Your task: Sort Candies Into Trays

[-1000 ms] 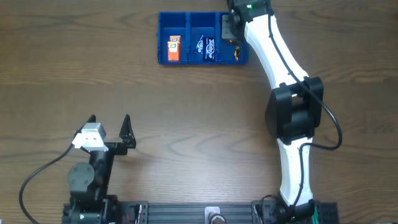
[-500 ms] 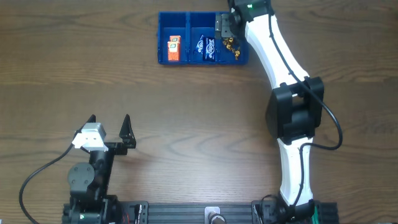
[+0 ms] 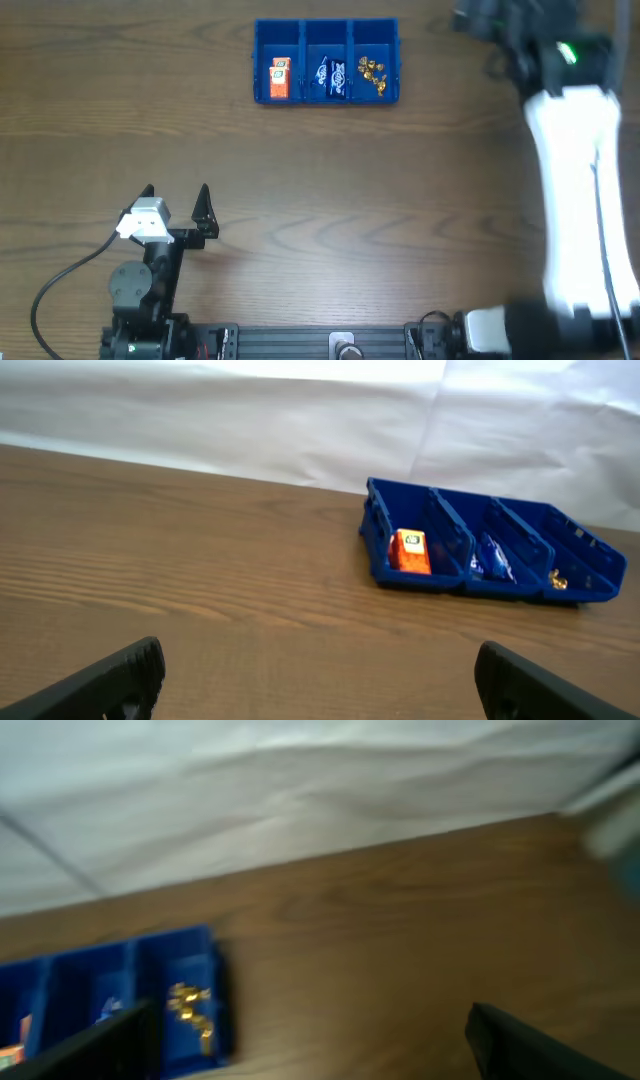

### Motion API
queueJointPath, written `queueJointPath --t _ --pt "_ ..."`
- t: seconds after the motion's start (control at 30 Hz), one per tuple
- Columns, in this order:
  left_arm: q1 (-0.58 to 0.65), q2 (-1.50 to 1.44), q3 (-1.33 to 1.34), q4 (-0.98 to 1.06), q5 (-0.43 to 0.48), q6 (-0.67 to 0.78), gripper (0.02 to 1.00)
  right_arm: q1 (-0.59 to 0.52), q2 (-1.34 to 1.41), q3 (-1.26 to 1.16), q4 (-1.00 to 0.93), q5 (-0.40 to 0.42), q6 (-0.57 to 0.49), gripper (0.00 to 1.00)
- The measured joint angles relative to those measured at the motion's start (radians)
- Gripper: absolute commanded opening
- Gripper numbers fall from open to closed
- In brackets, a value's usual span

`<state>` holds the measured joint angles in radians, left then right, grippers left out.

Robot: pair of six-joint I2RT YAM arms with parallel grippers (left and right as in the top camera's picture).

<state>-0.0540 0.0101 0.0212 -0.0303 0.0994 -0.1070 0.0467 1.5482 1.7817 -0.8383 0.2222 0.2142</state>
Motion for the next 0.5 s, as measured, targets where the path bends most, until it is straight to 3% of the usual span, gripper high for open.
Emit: queueJointPath --t 0.23,0.5 --pt "0.0 0.0 0.0 0.0 0.0 0.0 0.998 -0.003 -0.467 -0.589 0.193 0.068 -0.018 0.998" --pt "0.0 0.0 0.0 0.0 0.0 0.0 0.998 -0.024 -0.991 -1.07 0.325 0.065 -0.01 0.998"
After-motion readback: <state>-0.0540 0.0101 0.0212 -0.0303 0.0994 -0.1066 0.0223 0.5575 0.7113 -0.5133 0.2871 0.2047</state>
